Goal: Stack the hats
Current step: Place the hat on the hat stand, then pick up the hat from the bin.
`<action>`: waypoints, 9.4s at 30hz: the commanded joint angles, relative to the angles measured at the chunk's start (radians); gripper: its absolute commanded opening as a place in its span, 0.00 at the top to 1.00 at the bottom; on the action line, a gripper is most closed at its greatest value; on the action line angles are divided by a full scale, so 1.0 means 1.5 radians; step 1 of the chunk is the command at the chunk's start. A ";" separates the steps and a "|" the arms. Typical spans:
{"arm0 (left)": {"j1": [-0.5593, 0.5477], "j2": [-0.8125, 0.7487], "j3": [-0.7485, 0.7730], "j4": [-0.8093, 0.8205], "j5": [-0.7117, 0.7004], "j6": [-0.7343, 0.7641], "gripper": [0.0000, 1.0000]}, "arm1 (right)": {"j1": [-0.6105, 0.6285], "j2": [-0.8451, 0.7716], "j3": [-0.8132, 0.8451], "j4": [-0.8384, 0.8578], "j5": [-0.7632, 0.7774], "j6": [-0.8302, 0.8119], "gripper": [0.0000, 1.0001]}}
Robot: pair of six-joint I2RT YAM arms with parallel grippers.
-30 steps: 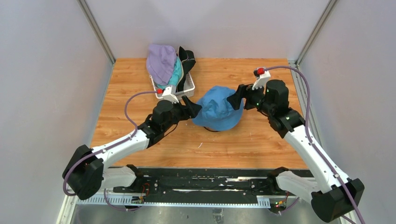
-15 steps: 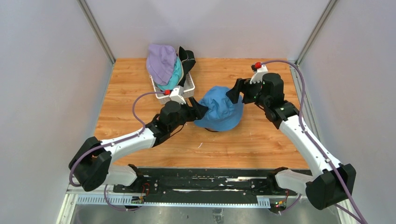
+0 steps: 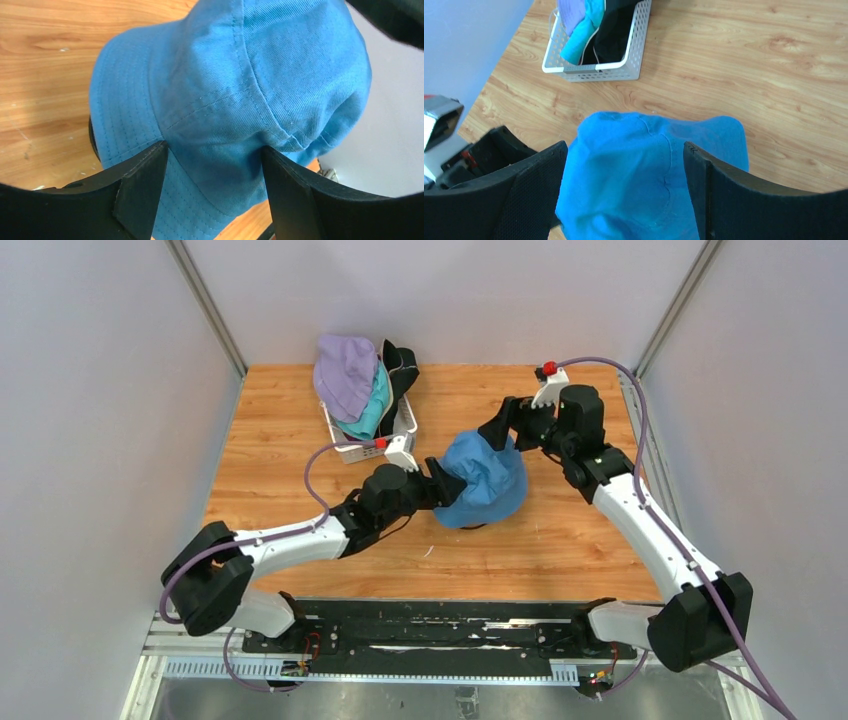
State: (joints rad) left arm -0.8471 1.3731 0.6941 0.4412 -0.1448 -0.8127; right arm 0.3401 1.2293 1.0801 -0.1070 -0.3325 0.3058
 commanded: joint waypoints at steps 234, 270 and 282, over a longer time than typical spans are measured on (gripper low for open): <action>0.295 -0.122 -0.122 -0.018 0.123 0.008 0.51 | -0.319 -0.231 -0.255 0.011 -0.143 0.113 0.34; 0.516 0.333 0.624 -0.385 -0.009 0.089 0.26 | -0.139 -0.083 -0.025 0.065 -0.020 0.011 0.19; 0.561 0.661 1.012 -0.430 0.048 0.133 0.28 | -0.139 -0.067 -0.031 0.070 -0.037 0.017 0.19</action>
State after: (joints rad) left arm -0.0200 2.3051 2.0903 -0.2314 -0.1406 -0.6277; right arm 0.1200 1.1259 1.0477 -0.0311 -0.3676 0.3286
